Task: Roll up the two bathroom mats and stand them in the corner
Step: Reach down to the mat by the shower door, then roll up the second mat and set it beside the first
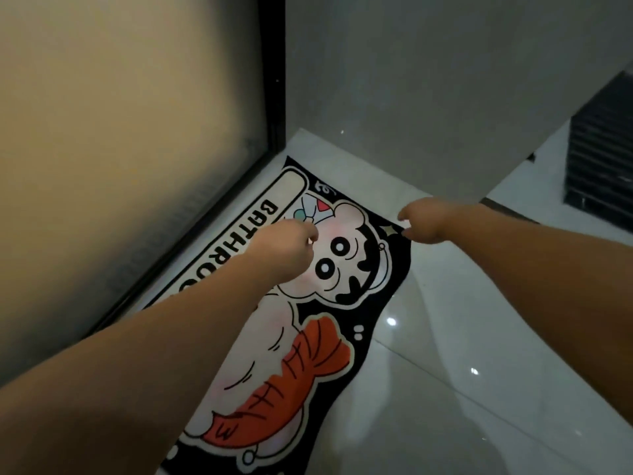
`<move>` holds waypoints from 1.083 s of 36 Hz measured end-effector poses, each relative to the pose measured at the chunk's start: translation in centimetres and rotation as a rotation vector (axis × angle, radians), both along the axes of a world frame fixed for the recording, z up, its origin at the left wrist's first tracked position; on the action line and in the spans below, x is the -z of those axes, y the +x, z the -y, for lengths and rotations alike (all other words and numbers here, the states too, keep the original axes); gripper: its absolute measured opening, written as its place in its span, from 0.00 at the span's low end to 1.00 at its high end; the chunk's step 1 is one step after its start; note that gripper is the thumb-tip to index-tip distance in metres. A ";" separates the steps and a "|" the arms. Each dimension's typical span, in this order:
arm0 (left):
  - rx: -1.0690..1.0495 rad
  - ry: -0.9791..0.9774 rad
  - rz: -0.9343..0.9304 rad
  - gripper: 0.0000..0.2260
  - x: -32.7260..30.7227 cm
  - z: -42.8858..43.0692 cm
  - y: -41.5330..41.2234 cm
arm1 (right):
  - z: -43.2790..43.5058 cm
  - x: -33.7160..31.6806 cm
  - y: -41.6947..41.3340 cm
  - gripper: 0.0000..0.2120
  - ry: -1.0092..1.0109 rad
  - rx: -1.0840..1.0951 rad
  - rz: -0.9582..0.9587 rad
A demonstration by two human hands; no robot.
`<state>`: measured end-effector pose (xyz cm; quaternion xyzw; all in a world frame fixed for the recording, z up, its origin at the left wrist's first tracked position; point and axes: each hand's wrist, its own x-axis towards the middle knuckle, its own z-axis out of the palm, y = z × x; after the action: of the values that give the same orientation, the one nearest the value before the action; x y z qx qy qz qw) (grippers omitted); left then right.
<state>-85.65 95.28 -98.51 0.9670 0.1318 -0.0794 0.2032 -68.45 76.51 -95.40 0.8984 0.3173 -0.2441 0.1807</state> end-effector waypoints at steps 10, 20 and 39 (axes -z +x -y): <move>-0.113 0.071 -0.081 0.14 -0.1 -2.2 -4.0 | -3.6 10.6 3.8 0.27 0.343 0.307 -0.146; -0.168 0.099 -0.112 0.14 0.8 -3.3 -6.4 | -5.5 11.1 2.2 0.08 0.312 0.236 -0.070; 0.098 0.195 0.304 0.21 -6.8 -0.9 0.2 | 1.0 -9.5 -6.4 0.18 0.539 -0.250 0.043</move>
<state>-85.44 96.23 -91.73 0.9882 0.0593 0.0712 0.1217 -74.80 75.52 -85.95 0.8727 0.4752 -0.1078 -0.0292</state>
